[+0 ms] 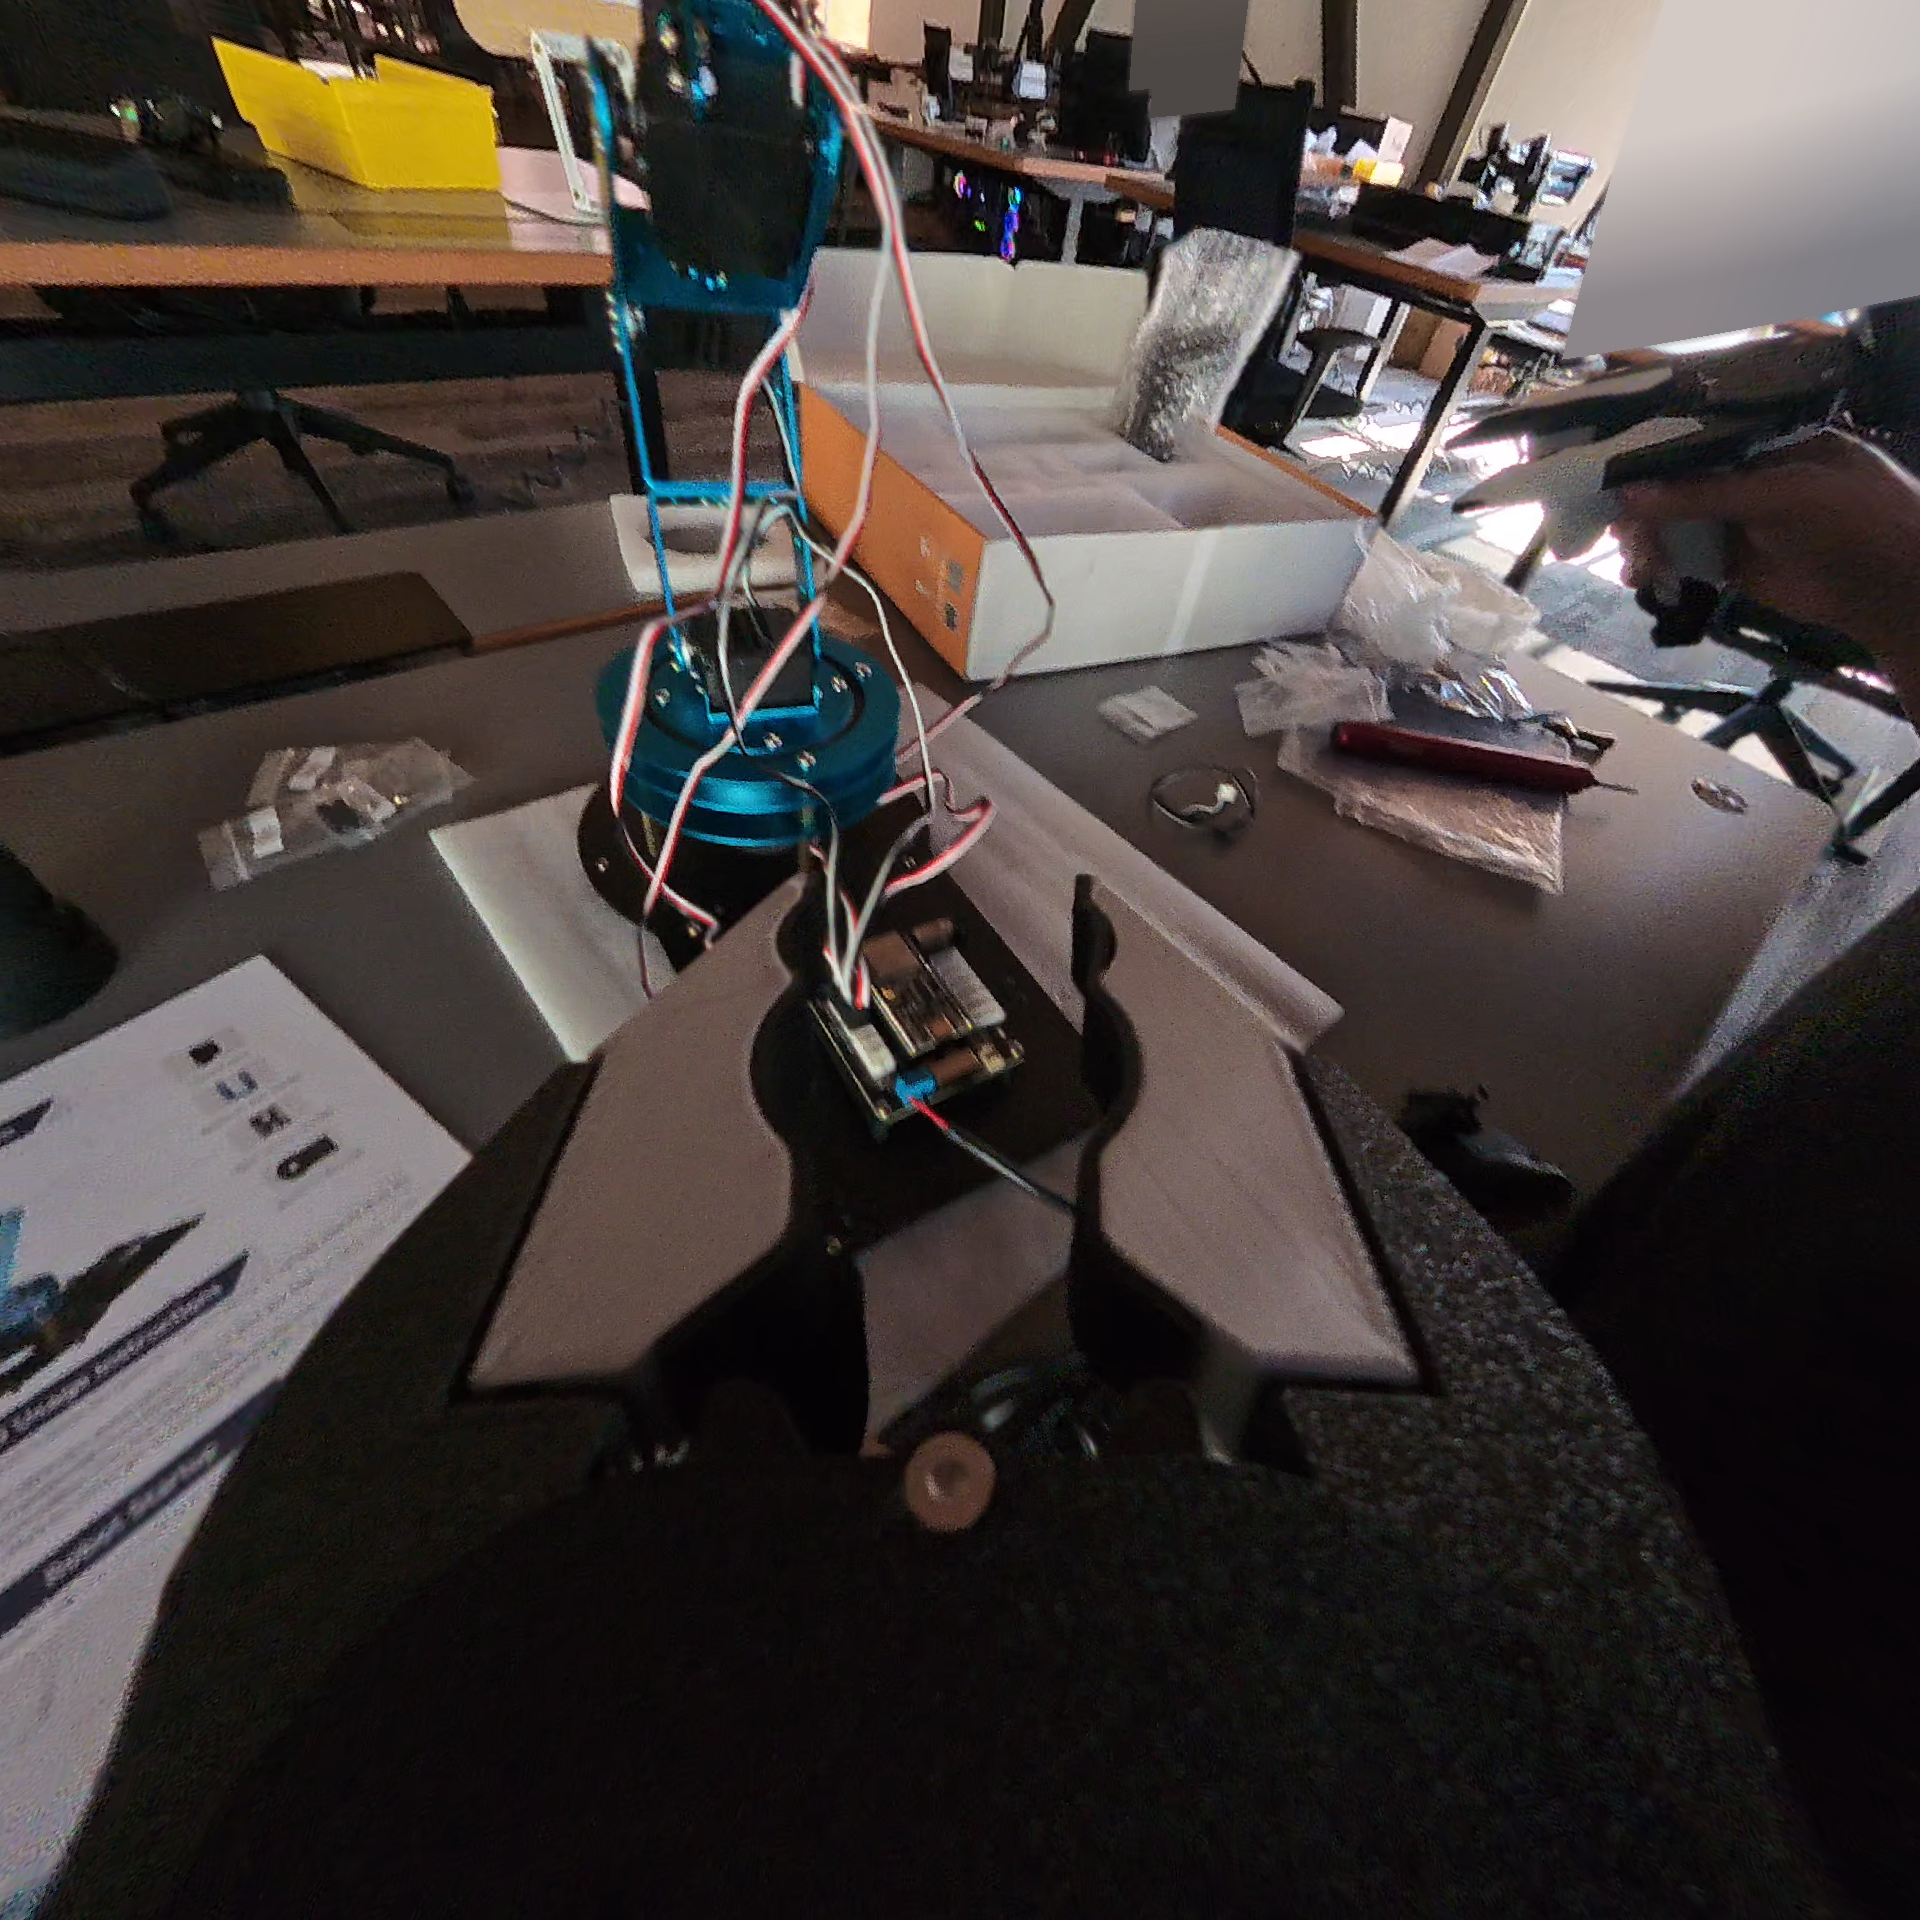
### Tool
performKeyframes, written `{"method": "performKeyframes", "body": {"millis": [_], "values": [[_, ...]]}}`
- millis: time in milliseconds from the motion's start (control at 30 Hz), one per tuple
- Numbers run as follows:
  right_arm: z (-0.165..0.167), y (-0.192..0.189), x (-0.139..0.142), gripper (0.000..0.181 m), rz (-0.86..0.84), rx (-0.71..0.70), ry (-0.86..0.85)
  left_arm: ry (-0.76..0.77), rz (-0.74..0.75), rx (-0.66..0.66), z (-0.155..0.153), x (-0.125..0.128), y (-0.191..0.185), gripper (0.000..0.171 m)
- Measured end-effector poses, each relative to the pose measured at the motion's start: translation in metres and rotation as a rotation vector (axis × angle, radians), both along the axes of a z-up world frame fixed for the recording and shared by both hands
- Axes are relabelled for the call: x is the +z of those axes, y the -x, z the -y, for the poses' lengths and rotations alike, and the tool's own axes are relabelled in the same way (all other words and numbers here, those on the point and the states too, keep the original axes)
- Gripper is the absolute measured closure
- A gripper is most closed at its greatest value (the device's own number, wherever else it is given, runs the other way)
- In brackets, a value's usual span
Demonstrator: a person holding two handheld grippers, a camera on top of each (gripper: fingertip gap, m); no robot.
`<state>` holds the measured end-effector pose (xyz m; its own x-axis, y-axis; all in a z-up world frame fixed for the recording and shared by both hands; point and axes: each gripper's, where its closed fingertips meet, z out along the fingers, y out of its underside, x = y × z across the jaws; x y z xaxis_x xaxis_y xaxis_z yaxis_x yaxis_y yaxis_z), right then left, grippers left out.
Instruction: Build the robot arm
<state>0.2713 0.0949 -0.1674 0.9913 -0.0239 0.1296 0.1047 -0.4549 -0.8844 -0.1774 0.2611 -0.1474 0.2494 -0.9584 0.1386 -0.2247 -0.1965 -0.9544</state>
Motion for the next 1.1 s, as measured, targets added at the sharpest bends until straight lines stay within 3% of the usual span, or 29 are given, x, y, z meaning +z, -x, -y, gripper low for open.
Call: {"method": "performKeyframes", "body": {"millis": [100, 300, 433, 700, 800, 933, 1000, 1100], "values": [[-0.036, -0.047, 0.014, 0.119, 0.111, 0.063, 0.044, 0.041, 0.047, 0.042, -0.023, -0.001, -0.019, 0.126], [-0.098, -0.099, 0.012, 0.131, 0.048, 0.252, 0.14, 0.14, 0.039, 0.075, -0.044, -0.008, -0.045, 0.126], [-0.149, -0.09, 0.0, 0.134, 0.11, 0.428, 0.254, 0.118, -0.008, 0.108, -0.052, -0.007, -0.057, 0.127], [-0.23, -0.005, -0.085, 0.146, 0.22, 0.91, 0.592, 0.098, -0.091, 0.121, -0.055, -0.014, -0.064, 0.128], [-0.225, 0.006, -0.116, 0.153, 0.158, 1.017, 0.806, 0.089, -0.1, 0.145, -0.056, -0.012, -0.055, 0.127], [-0.219, 0.007, -0.128, 0.163, 0.218, 1.071, 0.837, 0.113, -0.06, 0.185, -0.062, -0.01, -0.044, 0.128], [-0.217, 0.004, -0.129, 0.181, 0.266, 1.072, 0.818, 0.14, -0.03, 0.181, -0.064, -0.01, -0.042, 0.128], [-0.214, -0.004, -0.113, 0.181, 0.281, 1.053, 0.812, 0.148, -0.023, 0.169, -0.066, -0.012, -0.043, 0.128]]}}
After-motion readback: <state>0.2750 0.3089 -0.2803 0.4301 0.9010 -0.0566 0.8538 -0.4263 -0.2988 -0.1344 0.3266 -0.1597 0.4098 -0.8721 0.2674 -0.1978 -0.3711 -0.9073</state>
